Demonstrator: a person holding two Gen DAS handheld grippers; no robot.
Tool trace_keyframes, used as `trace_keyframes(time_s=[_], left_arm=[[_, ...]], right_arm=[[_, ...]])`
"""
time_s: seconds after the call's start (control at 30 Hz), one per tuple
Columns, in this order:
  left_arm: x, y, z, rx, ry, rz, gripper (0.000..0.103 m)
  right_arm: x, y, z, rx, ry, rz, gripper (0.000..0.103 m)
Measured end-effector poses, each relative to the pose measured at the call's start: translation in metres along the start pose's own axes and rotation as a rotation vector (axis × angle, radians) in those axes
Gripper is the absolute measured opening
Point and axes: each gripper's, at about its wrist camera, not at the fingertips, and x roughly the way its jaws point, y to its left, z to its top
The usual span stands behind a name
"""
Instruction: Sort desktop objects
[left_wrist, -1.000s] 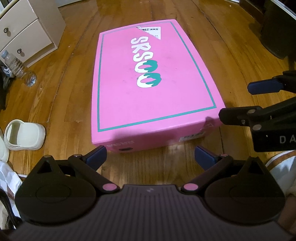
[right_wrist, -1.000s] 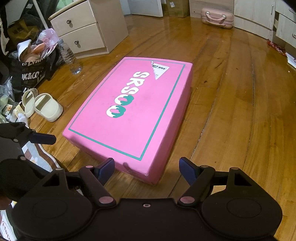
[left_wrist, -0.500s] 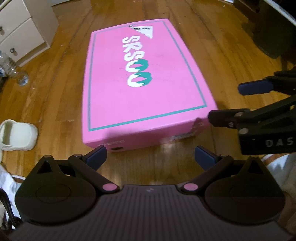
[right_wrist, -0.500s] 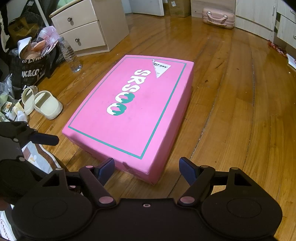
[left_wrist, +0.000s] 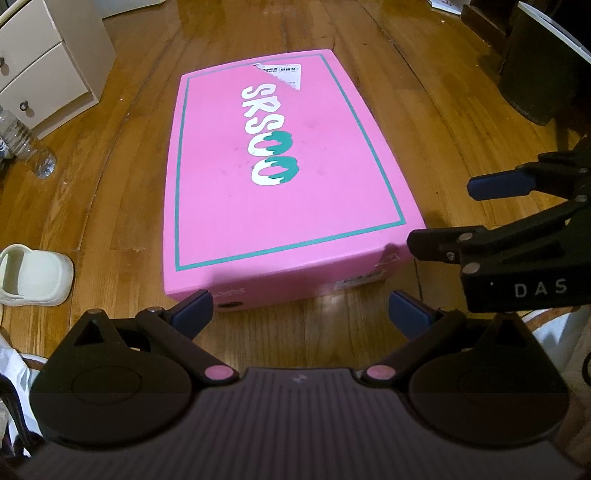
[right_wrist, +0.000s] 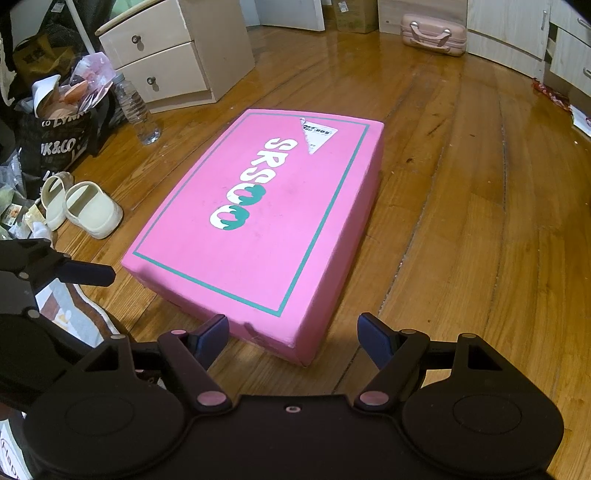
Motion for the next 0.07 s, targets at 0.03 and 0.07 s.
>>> trace_keyframes(time_s=[0.03,0.07], left_arm=[[0.0007,0.0,0.0006,0.004,-0.002,0.001,0.103],[0.0014,0.0,0.0013,0.008,-0.004,0.003,0.103]], right_arm=[[-0.0003,-0.0001,-0.0002,0.0,-0.001,0.0,0.081],[-0.0007,-0.0002,-0.0004,0.001,-0.001,0.0,0.081]])
